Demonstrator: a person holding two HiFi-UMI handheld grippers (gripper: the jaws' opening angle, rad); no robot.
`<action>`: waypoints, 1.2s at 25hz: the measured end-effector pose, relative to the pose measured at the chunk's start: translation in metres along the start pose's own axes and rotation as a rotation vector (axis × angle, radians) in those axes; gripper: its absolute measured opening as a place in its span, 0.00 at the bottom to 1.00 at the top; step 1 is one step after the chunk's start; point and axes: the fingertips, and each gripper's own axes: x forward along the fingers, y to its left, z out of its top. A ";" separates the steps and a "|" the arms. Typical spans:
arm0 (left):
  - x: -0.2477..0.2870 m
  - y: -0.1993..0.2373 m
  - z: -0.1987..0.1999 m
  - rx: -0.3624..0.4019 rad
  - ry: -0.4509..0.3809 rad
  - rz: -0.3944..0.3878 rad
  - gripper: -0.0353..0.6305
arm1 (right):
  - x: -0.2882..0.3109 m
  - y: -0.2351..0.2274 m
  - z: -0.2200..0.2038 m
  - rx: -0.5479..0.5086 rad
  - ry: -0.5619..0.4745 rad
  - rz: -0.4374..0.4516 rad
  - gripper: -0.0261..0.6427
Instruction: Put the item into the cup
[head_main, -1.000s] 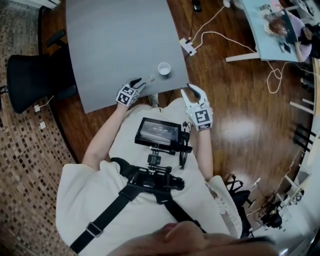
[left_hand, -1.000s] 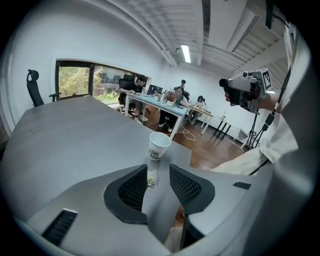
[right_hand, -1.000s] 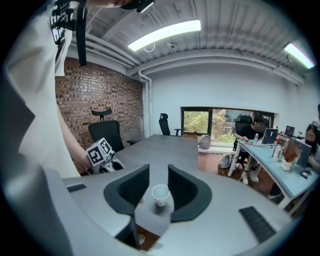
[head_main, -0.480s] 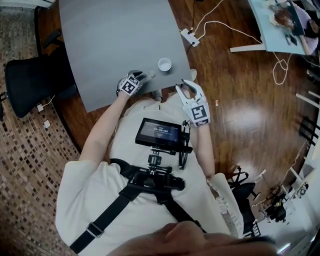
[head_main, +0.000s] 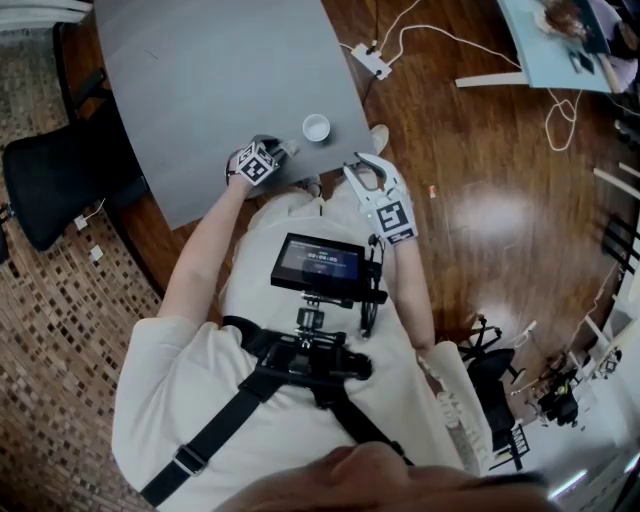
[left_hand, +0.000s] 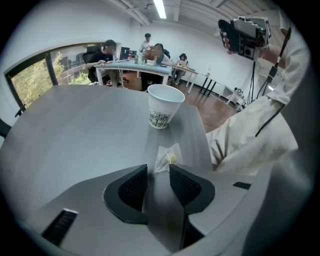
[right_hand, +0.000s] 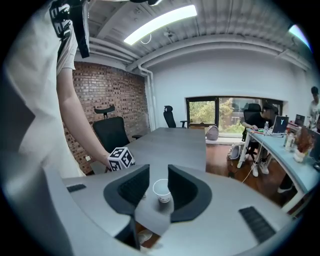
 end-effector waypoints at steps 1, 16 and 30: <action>0.001 0.001 -0.002 0.029 0.016 0.003 0.26 | 0.000 0.000 0.000 0.000 0.004 -0.003 0.25; 0.002 0.001 -0.012 0.129 0.090 0.025 0.11 | 0.003 0.002 -0.013 -0.023 0.066 -0.013 0.25; -0.020 0.008 0.002 0.056 -0.009 0.097 0.06 | 0.010 0.006 -0.034 -0.015 0.066 -0.008 0.25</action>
